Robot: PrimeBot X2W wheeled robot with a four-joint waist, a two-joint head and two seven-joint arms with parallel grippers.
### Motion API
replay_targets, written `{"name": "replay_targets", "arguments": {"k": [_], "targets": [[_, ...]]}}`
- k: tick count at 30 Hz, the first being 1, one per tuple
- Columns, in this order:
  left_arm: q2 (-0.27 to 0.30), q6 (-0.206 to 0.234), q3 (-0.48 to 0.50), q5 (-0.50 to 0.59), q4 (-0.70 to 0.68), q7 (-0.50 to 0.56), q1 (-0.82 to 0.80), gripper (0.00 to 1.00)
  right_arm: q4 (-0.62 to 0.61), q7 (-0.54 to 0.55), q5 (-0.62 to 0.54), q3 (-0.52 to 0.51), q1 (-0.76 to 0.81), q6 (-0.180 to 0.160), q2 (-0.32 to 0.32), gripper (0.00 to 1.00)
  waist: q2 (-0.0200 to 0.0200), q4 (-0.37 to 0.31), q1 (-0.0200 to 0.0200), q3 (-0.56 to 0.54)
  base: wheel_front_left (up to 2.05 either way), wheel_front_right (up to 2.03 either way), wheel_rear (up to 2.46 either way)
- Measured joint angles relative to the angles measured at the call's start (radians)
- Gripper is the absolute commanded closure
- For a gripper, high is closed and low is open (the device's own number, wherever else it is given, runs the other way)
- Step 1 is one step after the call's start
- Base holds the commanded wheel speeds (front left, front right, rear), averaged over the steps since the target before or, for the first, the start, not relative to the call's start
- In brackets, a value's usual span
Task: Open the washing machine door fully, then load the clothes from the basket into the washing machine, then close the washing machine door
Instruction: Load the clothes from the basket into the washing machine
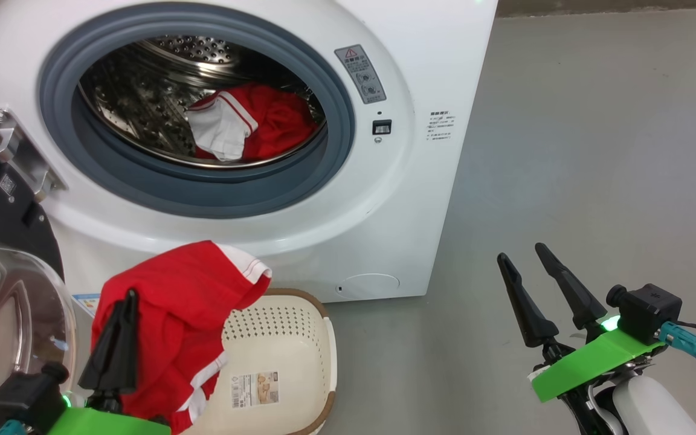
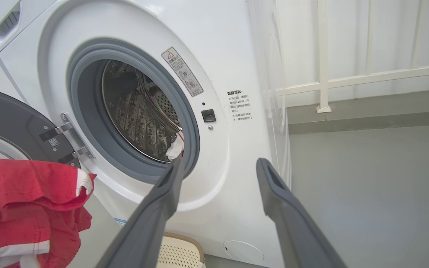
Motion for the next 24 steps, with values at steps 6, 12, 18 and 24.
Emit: {"name": "replay_targets", "arguments": {"k": [6,12,18,24], "targets": [[0.000,0.003,0.000,0.000,-0.017,0.000,0.001,1.00,-0.001,0.000,0.006,0.001,0.000,0.000,-0.002,0.00,0.0000,-0.002,0.0000,0.008,0.00,0.00,0.00],[0.000,0.007,0.000,0.000,-0.019,0.000,0.001,1.00,-0.002,0.000,0.006,-0.002,0.000,0.000,-0.002,0.00,0.0000,-0.004,0.0000,0.014,0.00,0.00,0.00],[0.000,0.007,0.001,0.000,-0.019,0.000,0.001,1.00,-0.004,0.000,0.006,-0.007,0.000,0.000,-0.002,0.00,0.0000,-0.004,0.0000,0.022,0.00,0.00,0.00],[-0.002,0.007,0.004,0.000,-0.019,0.000,0.000,1.00,-0.006,0.000,0.006,-0.008,0.000,0.000,-0.002,0.00,0.0000,-0.001,0.0000,0.030,0.00,0.00,0.00]]}}
